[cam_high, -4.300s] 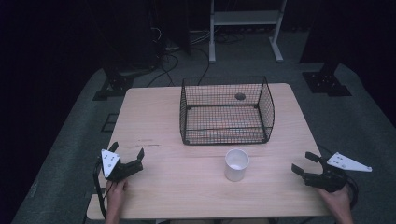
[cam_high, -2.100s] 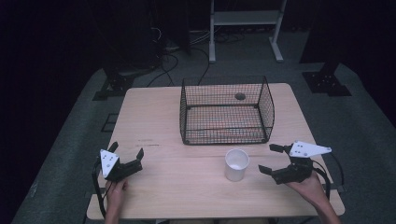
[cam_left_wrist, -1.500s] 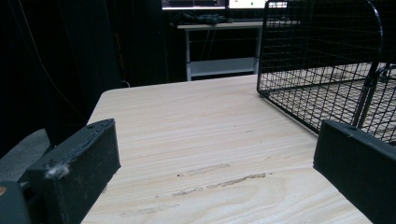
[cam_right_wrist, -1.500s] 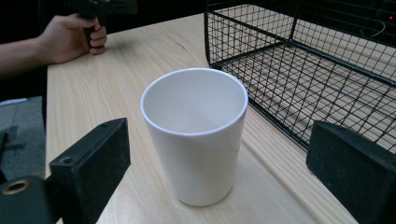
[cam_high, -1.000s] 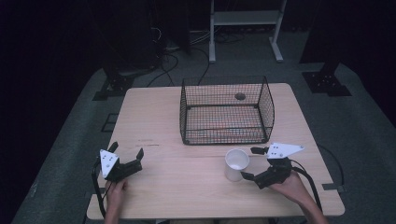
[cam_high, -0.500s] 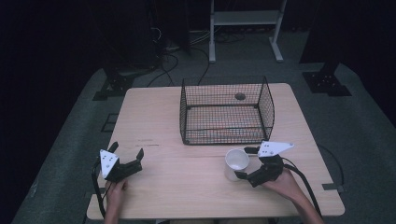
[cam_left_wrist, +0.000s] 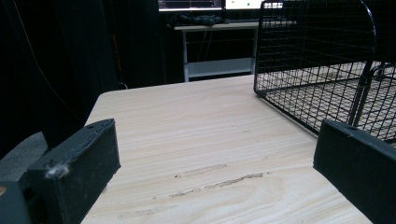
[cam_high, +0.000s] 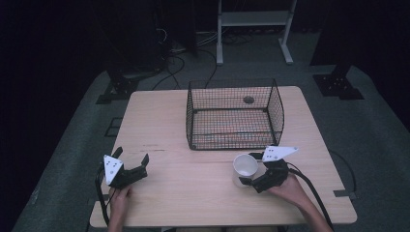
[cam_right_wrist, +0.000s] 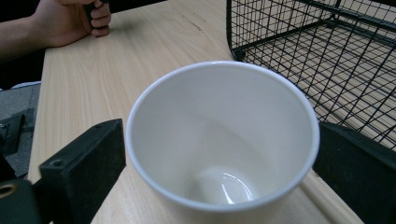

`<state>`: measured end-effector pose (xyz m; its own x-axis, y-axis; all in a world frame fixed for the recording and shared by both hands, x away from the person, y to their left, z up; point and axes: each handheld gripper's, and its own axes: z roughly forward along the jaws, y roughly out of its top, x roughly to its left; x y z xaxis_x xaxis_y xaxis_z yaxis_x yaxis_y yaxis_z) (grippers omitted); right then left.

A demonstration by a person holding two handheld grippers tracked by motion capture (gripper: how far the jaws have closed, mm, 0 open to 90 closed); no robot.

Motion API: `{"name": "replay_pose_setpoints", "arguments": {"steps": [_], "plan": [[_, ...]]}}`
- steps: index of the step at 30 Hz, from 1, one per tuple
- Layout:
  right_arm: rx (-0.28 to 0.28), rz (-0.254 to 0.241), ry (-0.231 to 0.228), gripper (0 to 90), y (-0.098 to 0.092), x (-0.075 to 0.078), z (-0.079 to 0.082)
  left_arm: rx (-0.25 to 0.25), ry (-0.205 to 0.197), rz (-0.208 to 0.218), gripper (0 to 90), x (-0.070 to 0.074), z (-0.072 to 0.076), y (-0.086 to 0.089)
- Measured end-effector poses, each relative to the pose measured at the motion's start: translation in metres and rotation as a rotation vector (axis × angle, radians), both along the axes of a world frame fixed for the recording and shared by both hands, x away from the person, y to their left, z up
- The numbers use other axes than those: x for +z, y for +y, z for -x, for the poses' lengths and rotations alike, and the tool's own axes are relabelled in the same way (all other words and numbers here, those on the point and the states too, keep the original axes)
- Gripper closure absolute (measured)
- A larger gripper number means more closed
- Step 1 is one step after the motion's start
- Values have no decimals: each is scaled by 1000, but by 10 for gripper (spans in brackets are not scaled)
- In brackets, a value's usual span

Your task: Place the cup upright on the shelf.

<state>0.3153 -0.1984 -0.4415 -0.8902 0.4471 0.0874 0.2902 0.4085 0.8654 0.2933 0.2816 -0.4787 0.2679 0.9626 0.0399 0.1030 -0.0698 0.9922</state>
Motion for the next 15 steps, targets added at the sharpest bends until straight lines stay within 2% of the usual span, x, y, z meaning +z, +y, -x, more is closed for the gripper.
{"name": "replay_pose_setpoints", "arguments": {"steps": [3, 4, 15], "plan": [[5, 6, 3, 71, 1, -2, -1, -1, -1, -1, 0, 0, 0, 0], [6, 9, 0, 133, 2, -2, -1, -2, -1, -1, 0, 0, 0, 0], [30, -31, 1, 190, -3, 2, -3, -3, -2, -3, 0, 0, 0, 0]]}}
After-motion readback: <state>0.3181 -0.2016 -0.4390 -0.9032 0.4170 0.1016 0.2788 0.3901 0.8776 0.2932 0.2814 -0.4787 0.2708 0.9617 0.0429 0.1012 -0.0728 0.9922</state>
